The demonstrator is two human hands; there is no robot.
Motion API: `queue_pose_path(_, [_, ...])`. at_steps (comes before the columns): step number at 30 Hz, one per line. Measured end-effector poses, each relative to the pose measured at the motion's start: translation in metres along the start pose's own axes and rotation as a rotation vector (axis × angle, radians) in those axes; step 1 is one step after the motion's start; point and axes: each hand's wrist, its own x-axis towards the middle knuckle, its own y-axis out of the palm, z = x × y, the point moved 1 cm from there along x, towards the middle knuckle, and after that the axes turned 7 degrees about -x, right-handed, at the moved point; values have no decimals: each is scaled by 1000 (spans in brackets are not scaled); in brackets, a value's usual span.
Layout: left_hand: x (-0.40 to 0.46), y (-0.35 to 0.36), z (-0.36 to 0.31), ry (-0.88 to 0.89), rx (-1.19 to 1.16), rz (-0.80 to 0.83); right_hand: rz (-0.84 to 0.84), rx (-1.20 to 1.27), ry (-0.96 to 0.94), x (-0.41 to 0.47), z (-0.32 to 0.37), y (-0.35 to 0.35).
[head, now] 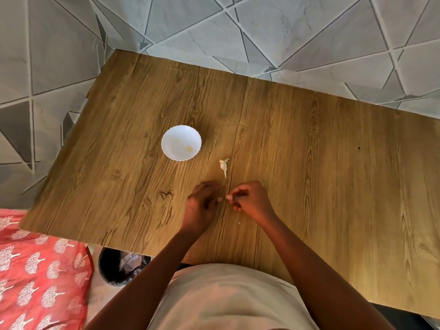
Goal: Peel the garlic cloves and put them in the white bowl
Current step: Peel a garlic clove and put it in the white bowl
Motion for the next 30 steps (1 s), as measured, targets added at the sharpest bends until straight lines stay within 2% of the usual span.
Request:
queue_pose_path(3, [2, 0, -5, -55, -87, 44, 9, 141, -42, -2, -13, -6])
queue_pose_path(8, [9, 2, -18, -131, -199, 60, 60, 136, -107, -1, -21, -4])
queue_pose_path(13, [12, 3, -15, -165, -98, 21, 78, 150, -125, -1, -17, 0])
queue_pose_path(15, [11, 7, -18, -183, -43, -28, 4, -60, -203, -1, -15, 3])
queue_pose_path(19, [9, 11, -26, -260, -34, -65, -200, -794, -618, -5, -11, 2])
queue_pose_path(22, [11, 9, -26, -342, -103, -55, -309, -937, -817, -8, -5, -2])
queue_pose_path(24, [11, 6, -26, -350, -150, -19, -234, -773, -786, -3, -6, -6])
queue_pose_path(27, [11, 2, -28, -330, -227, 16, -22, -353, -529, 4, -13, -8])
queue_pose_path(30, [13, 0, -29, -308, -245, 15, 65, -16, -264, 0, -11, -2])
